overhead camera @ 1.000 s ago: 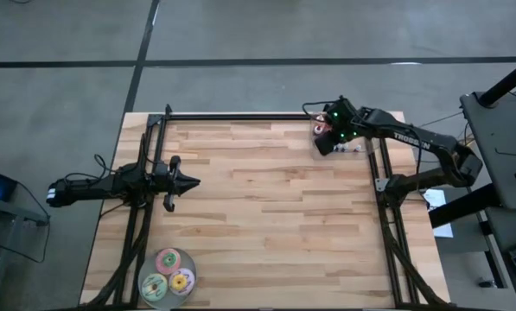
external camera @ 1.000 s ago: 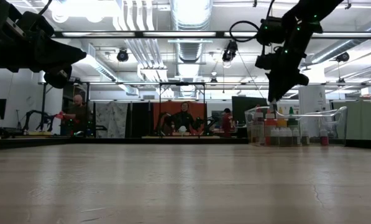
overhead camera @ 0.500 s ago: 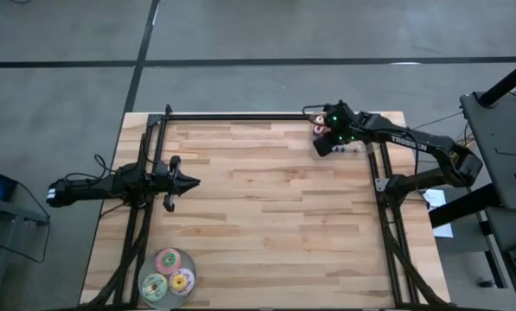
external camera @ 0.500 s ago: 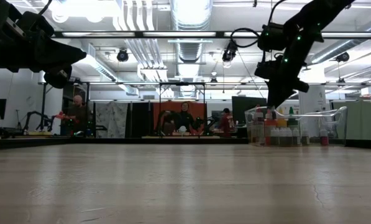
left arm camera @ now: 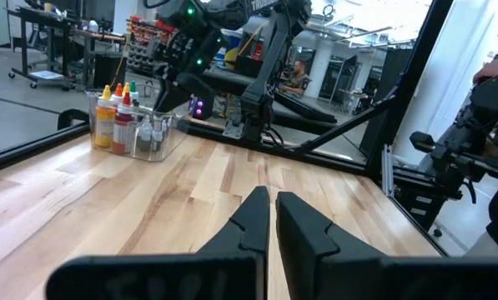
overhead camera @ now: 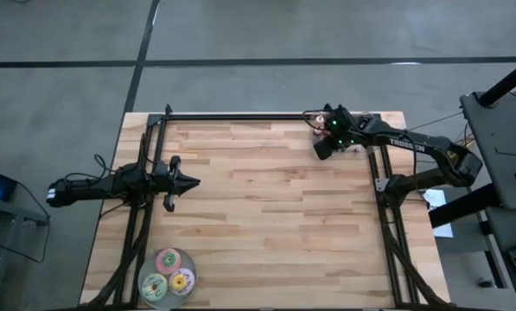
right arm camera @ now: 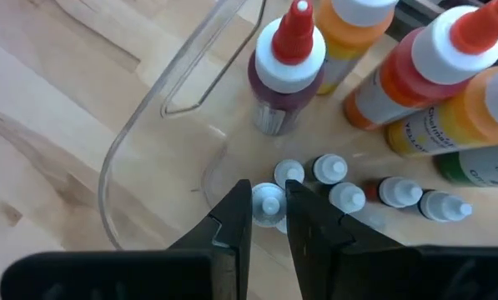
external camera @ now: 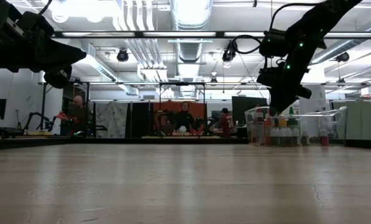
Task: Pick & Place food coloring
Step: Put small red food coloring bottle into the bin
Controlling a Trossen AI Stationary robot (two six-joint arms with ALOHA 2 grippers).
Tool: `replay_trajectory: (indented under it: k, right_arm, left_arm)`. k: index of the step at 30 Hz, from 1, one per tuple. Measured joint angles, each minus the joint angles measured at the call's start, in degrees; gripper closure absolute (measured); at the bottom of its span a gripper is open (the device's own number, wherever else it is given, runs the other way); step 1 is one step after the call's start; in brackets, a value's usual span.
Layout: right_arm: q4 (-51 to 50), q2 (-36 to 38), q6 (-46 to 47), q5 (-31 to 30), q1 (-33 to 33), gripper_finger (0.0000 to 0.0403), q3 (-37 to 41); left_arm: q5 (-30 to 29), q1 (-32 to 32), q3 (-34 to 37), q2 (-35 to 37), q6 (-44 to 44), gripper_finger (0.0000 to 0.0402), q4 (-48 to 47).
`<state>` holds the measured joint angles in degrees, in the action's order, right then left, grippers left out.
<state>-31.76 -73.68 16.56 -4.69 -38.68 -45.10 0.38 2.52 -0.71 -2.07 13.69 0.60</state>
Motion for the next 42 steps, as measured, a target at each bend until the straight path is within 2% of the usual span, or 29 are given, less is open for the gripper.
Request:
replay_trajectory:
  k: [15, 42]
  right_arm:
    - [4.51, -5.96, -0.49, 0.15, -0.25, 0.0349, 0.35]
    - [9.94, -5.93, -0.28, 0.68, -0.39, 0.0349, 4.36]
  left_arm:
    - [0.00, 0.00, 0.00, 0.00, 0.00, 0.0402, 0.00]
    - [0.00, 0.00, 0.00, -0.02, 0.02, 0.0402, 0.00]
